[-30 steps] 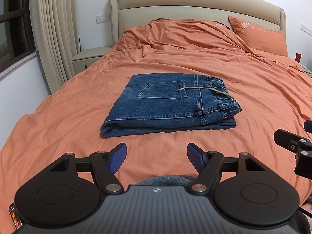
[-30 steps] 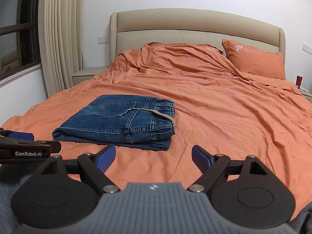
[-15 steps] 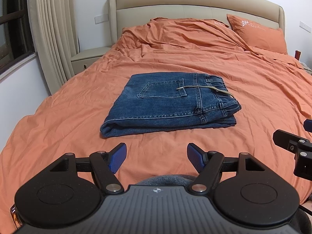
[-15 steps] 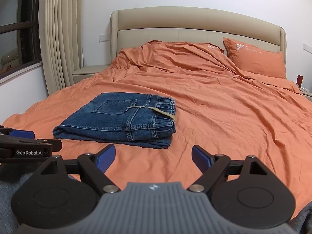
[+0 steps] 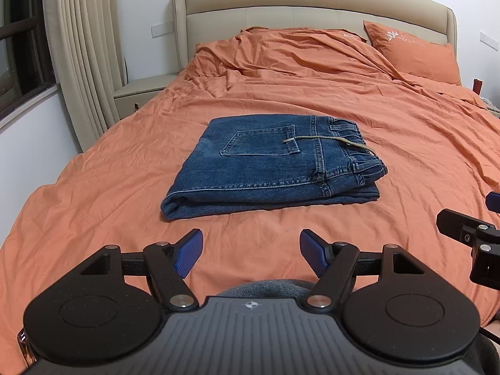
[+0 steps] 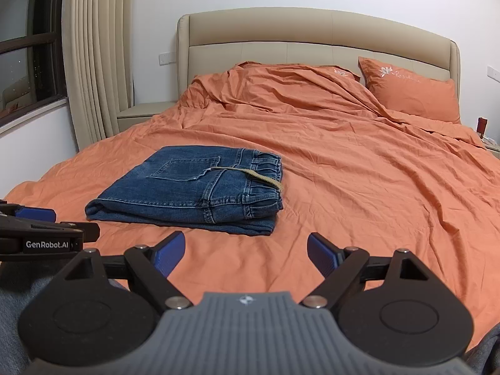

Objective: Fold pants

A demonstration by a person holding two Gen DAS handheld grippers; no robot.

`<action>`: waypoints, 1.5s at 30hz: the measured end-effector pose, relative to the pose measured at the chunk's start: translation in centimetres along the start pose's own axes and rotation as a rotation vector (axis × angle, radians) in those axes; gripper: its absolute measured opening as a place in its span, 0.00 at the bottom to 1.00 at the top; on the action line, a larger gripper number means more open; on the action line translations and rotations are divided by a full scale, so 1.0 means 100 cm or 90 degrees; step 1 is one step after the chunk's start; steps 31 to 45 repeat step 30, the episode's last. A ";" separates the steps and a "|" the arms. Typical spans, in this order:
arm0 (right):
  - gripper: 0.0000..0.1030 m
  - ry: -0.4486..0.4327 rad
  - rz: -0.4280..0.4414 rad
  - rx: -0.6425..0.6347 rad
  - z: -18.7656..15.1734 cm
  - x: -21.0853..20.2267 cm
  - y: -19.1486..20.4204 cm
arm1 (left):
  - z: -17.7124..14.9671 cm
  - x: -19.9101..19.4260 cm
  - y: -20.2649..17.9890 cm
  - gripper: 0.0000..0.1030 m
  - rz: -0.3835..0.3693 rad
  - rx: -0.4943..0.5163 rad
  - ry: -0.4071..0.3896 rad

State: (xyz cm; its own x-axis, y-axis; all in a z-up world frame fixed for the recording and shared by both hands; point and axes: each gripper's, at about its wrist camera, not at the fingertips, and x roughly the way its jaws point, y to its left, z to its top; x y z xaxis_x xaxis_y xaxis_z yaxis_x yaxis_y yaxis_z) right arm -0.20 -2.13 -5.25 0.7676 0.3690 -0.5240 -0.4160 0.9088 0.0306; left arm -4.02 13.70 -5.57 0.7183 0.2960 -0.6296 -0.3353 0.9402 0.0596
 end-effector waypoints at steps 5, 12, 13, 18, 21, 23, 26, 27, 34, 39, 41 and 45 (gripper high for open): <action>0.79 0.007 0.003 0.001 0.000 0.001 -0.001 | -0.002 0.001 0.001 0.80 -0.001 0.004 -0.002; 0.79 0.011 0.005 0.002 -0.002 0.001 0.000 | 0.000 0.001 0.007 0.80 -0.008 0.003 -0.003; 0.79 0.012 0.006 0.003 -0.002 0.002 -0.001 | 0.000 0.001 0.007 0.80 -0.009 0.003 -0.002; 0.79 0.016 0.006 0.006 -0.003 0.003 -0.002 | 0.000 0.001 0.008 0.80 -0.008 0.006 -0.005; 0.79 0.017 0.005 0.005 -0.003 0.003 -0.002 | 0.000 0.001 0.007 0.80 -0.008 0.007 -0.005; 0.79 0.018 0.005 0.005 -0.003 0.003 -0.002 | -0.001 0.000 0.008 0.80 -0.006 0.007 -0.005; 0.79 0.022 0.005 0.007 -0.003 0.003 -0.003 | -0.001 0.000 0.008 0.80 -0.007 0.007 -0.007; 0.79 0.023 0.006 0.009 -0.004 0.004 -0.003 | 0.000 0.001 0.007 0.80 -0.007 0.007 -0.006; 0.79 0.026 0.008 0.014 -0.004 0.003 -0.004 | 0.001 0.002 0.007 0.80 -0.008 0.008 -0.003; 0.79 0.026 0.008 0.014 -0.004 0.003 -0.004 | 0.001 0.002 0.007 0.80 -0.008 0.008 -0.003; 0.79 0.026 0.008 0.014 -0.004 0.003 -0.004 | 0.001 0.002 0.007 0.80 -0.008 0.008 -0.003; 0.79 0.026 0.008 0.014 -0.004 0.003 -0.004 | 0.001 0.002 0.007 0.80 -0.008 0.008 -0.003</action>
